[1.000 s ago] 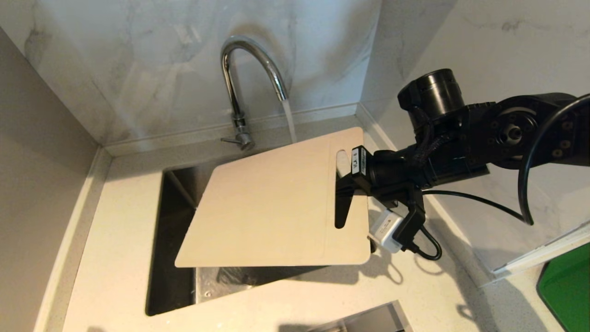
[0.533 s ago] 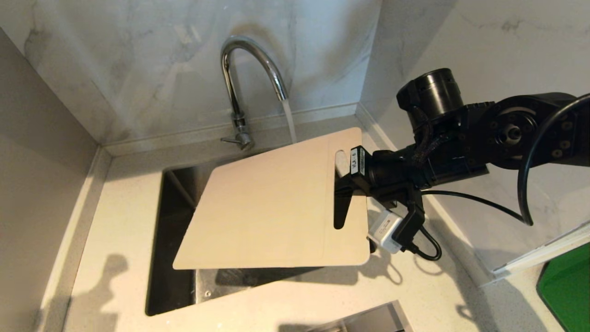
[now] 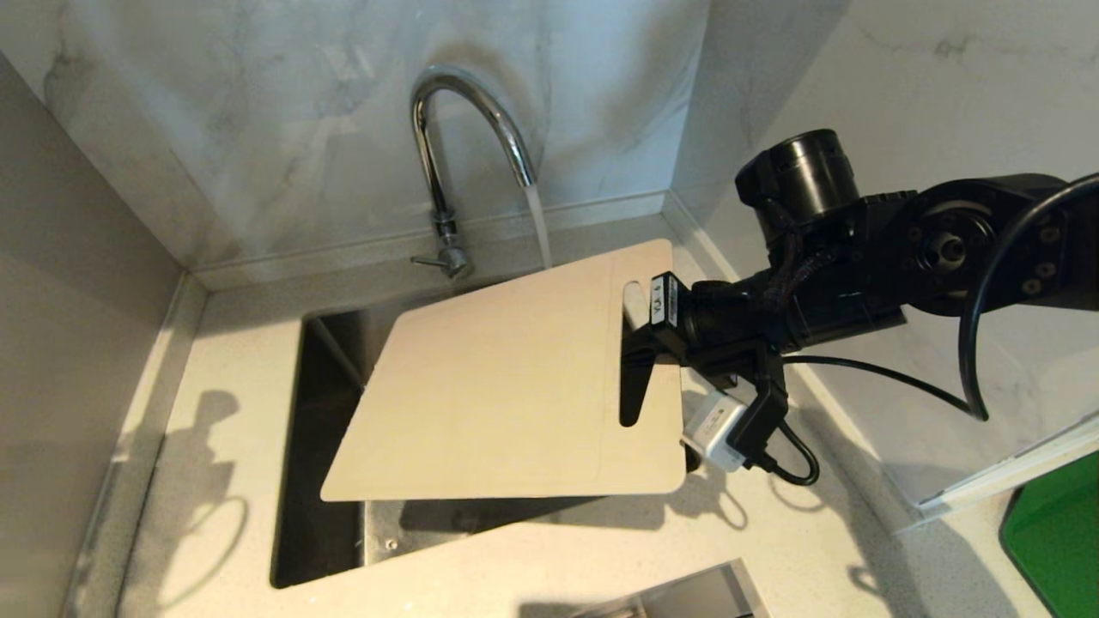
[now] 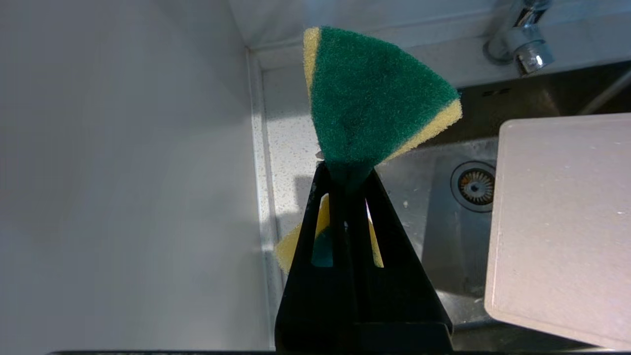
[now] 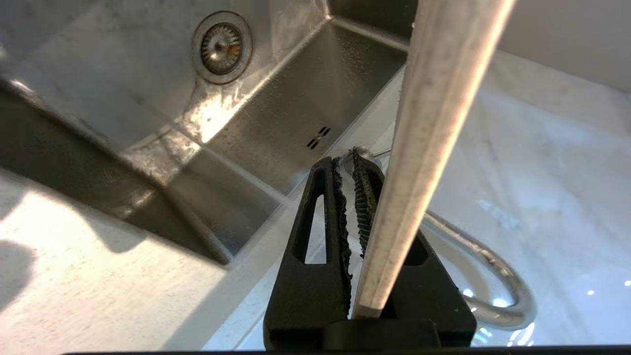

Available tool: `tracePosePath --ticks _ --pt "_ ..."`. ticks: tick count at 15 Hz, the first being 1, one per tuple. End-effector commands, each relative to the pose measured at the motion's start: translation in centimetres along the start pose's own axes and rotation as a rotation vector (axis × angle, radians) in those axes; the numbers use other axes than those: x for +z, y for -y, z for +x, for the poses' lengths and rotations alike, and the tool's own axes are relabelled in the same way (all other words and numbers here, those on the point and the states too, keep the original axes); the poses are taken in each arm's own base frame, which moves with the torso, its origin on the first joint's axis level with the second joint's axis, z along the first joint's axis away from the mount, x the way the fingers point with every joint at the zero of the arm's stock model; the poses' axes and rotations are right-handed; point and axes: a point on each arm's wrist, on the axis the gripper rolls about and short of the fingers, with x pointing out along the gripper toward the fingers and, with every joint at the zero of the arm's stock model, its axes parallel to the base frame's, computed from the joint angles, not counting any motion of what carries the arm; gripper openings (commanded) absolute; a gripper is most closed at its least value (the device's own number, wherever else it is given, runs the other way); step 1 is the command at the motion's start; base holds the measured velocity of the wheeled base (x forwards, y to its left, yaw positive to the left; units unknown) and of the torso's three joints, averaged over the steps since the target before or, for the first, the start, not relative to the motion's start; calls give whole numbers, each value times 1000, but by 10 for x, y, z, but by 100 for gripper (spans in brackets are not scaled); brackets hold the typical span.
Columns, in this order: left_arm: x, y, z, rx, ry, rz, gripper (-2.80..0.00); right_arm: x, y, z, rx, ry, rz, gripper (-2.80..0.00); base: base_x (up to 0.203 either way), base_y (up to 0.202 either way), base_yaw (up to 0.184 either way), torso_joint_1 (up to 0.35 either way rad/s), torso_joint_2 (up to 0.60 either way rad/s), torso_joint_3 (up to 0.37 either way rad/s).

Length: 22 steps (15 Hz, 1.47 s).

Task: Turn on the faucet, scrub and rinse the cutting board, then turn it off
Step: Scrub the cutting board underwater

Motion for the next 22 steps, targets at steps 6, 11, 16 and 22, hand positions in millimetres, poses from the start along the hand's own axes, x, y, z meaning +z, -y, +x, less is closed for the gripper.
tracePosePath --ticks 6,11,16,22 --pt "13 12 34 -107 -171 -24 -280 7 16 25 -61 31 -29 -280 0 0 0 0 0 0" --pt "10 31 42 -207 -255 -105 -280 14 24 31 -78 54 -47 -280 0 0 0 0 0 0" --pt "13 66 44 -366 -338 -220 -280 20 29 39 -85 80 -51 -280 0 0 0 0 0 0" --pt "0 123 63 -538 -514 -338 -280 25 36 37 -102 89 -67 -280 0 0 0 0 0 0"
